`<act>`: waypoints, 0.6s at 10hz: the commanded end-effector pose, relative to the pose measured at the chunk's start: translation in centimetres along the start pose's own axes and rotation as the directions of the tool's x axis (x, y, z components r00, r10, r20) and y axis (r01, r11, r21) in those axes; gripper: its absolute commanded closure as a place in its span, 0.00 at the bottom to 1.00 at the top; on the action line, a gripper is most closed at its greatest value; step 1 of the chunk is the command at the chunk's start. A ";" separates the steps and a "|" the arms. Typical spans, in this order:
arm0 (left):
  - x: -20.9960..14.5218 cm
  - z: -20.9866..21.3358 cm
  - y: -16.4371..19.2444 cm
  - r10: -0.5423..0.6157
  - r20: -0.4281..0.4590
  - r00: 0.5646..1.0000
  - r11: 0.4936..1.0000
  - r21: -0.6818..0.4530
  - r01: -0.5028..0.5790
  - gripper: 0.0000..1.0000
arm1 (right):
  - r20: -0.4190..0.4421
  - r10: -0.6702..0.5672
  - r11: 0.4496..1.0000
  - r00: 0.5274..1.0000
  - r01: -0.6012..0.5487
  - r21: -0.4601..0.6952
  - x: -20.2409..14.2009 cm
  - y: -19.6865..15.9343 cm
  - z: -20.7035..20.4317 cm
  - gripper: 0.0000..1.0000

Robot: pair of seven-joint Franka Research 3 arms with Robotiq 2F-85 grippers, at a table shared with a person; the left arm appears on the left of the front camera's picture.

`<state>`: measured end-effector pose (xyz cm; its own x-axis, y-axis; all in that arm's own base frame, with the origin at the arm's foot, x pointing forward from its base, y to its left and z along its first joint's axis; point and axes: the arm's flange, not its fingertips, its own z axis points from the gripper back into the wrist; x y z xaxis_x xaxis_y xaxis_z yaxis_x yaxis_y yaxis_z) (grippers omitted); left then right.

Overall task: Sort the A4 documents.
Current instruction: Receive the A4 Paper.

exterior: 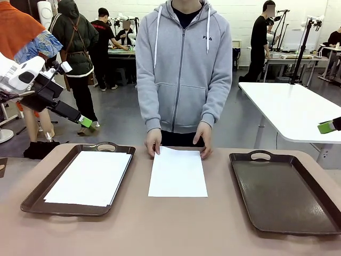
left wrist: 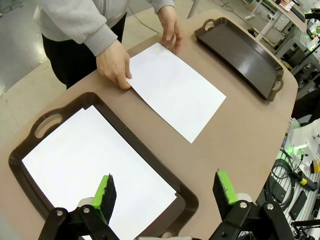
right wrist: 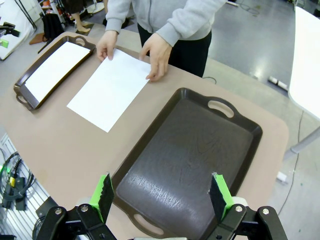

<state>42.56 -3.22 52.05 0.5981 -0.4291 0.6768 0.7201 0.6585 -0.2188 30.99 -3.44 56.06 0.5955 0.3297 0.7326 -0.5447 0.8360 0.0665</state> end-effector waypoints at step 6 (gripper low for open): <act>0.0 0.0 0.0 0.000 0.001 1.000 1.000 0.000 0.000 0.00 | 0.003 -0.001 1.000 1.000 0.001 0.016 -0.1 -0.1 -0.2 0.00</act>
<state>42.56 -3.22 52.05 0.5981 -0.4291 0.6769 0.7201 0.6585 -0.2188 30.99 -3.44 56.06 0.5955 0.3297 0.7326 -0.5447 0.8360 0.0665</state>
